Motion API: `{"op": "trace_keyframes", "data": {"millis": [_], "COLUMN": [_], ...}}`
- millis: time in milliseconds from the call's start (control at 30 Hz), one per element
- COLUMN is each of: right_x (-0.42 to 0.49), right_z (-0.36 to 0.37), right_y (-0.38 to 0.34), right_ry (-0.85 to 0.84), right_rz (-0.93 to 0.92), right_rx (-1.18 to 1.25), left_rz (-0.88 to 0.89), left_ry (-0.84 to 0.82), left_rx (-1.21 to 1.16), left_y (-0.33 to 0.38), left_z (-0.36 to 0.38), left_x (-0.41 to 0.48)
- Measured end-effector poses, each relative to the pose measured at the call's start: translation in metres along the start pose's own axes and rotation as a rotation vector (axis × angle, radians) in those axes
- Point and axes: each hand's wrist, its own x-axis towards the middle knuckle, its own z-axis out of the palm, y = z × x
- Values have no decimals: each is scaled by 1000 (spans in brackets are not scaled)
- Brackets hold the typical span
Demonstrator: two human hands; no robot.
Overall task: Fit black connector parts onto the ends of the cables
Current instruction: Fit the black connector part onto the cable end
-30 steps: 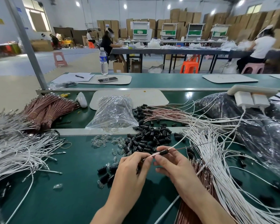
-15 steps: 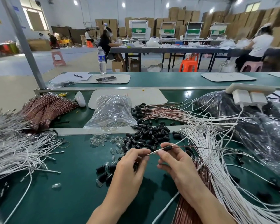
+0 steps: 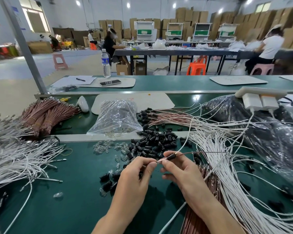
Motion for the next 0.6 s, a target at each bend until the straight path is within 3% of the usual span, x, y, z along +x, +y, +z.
{"op": "trace_keyframes", "data": {"millis": [600], "right_x": [-1], "right_z": [-1], "right_y": [1], "right_ry": [2], "right_rz": [-68], "right_rx": [-94], "left_rz": [-47], "left_ry": [-26], "left_rx": [-70], "left_y": [-1], "left_z": [1], "left_x": [0]}}
